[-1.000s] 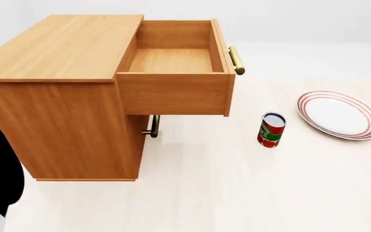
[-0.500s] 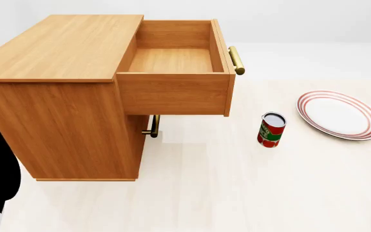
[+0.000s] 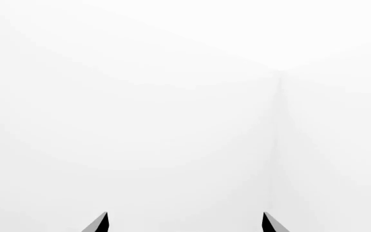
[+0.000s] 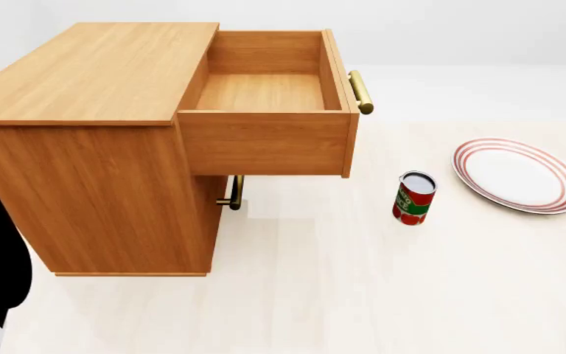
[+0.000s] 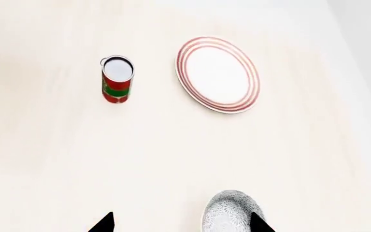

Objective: Put the bowl in the top drawer of the cabinet.

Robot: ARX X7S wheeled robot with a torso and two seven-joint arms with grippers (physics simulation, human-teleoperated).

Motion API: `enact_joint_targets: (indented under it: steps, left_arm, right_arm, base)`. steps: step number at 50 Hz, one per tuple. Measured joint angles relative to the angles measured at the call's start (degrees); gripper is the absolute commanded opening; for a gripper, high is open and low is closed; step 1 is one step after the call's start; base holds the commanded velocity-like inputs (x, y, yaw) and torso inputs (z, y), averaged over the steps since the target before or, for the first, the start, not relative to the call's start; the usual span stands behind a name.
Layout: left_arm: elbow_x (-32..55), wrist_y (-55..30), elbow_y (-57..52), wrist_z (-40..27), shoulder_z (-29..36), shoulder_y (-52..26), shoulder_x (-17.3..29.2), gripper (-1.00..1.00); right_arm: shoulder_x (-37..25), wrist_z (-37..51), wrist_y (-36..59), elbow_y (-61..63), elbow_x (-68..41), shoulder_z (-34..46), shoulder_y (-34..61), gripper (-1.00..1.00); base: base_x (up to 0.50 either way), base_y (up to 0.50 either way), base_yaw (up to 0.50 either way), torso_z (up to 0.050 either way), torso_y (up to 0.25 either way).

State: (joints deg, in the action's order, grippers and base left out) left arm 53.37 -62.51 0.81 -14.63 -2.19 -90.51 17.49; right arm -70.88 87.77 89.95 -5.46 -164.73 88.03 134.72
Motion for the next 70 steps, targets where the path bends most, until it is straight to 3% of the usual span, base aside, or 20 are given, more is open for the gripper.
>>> enact_joint_targets:
  steps: [6,11,32,43,55,70]
  left_arm:
    - [0.3,-0.2,-0.2,-0.3,0.0,0.0,0.0,1.00]
    - [0.6,-0.4,-0.3,-0.6,-0.1,0.0,0.1,1.00]
    - [0.5,0.5,0.3,-0.7,0.6,0.6,0.2,1.00]
    - [0.4,0.9,0.8,-0.7,1.0,0.7,0.1,1.00]
    - [0.7,1.2,1.0,-0.9,1.1,0.8,0.2,1.00]
    - [1.0,1.3,0.8,-1.3,1.2,0.9,0.5,1.00]
  right_arm:
    - [-2.9,0.1,0.0,2.8,-0.4,3.6,0.1,1.00]
    - [-5.1,-6.5,0.0,4.8,5.9,6.0,0.2,1.00]
    - [-10.6,-48.5,0.0,11.1,53.4,14.2,0.1,1.00]
    - [-11.7,-65.2,-1.1,15.1,73.8,17.1,-1.1,1.00]
    - [-10.6,-71.6,-9.3,15.3,83.3,20.2,-7.6,1.00]
    - [-9.3,-71.9,-22.4,12.3,86.5,24.3,-18.0,1.00]
  base:
    - [0.00,0.00,0.00,0.000,0.000]
    - [0.00,0.00,0.00,0.000,0.000]
    - [0.00,0.00,0.00,0.000,0.000]
    - [0.00,0.00,0.00,0.000,0.000]
    - [0.00,0.00,0.00,0.000,0.000]
    - [0.00,0.00,0.00,0.000,0.000]
